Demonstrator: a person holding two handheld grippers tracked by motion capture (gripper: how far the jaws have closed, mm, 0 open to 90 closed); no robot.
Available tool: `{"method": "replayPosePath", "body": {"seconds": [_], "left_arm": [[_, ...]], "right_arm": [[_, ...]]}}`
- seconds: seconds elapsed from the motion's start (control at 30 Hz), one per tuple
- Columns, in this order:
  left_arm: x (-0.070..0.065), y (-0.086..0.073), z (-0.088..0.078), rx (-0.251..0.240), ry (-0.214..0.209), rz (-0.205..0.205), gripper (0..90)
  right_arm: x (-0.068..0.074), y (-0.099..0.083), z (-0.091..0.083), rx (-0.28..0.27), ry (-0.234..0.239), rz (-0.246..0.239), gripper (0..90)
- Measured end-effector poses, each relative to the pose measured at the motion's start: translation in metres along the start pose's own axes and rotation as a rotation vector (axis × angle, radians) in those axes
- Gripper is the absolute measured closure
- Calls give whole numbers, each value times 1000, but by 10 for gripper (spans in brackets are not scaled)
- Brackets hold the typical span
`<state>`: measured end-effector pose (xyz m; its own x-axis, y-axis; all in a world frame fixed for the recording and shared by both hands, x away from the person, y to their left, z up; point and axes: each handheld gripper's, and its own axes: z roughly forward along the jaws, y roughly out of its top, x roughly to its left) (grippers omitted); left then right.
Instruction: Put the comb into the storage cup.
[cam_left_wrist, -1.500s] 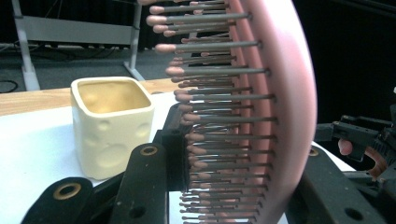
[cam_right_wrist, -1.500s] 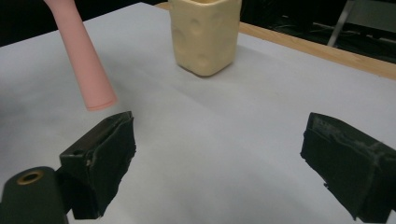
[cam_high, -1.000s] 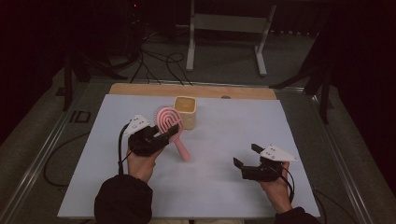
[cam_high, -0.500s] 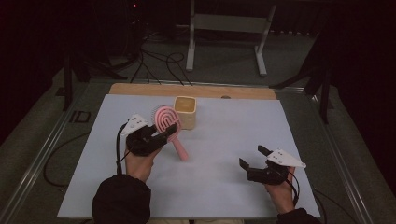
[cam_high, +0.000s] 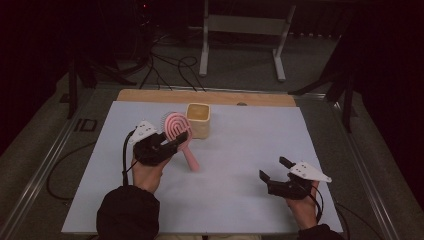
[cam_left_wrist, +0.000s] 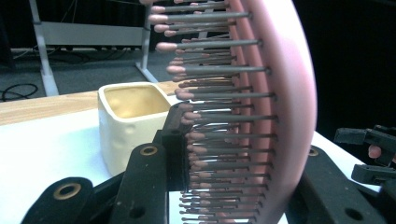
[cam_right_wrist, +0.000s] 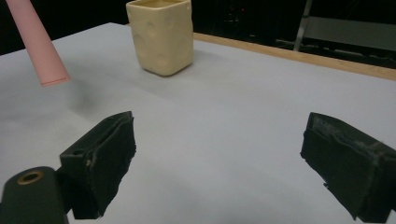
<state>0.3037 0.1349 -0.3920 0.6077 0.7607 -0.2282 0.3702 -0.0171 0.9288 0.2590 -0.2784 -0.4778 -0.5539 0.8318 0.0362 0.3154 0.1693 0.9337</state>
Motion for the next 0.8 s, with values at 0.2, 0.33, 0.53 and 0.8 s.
{"method": "replayPosePath", "body": {"seconds": [0.2, 0.33, 0.53, 0.8], "left_arm": [[1, 2, 0, 2, 3, 5, 643], [3, 4, -1, 3, 8, 14, 643], [5, 7, -1, 2, 11, 21, 643], [9, 10, -1, 1, 18, 15, 643]], "right_arm": [[0, -1, 0, -1, -4, 4, 97], [-1, -1, 0, -1, -3, 5, 96], [-1, -1, 0, 1, -4, 2, 96], [-1, -2, 0, -2, -5, 5, 96]]}}
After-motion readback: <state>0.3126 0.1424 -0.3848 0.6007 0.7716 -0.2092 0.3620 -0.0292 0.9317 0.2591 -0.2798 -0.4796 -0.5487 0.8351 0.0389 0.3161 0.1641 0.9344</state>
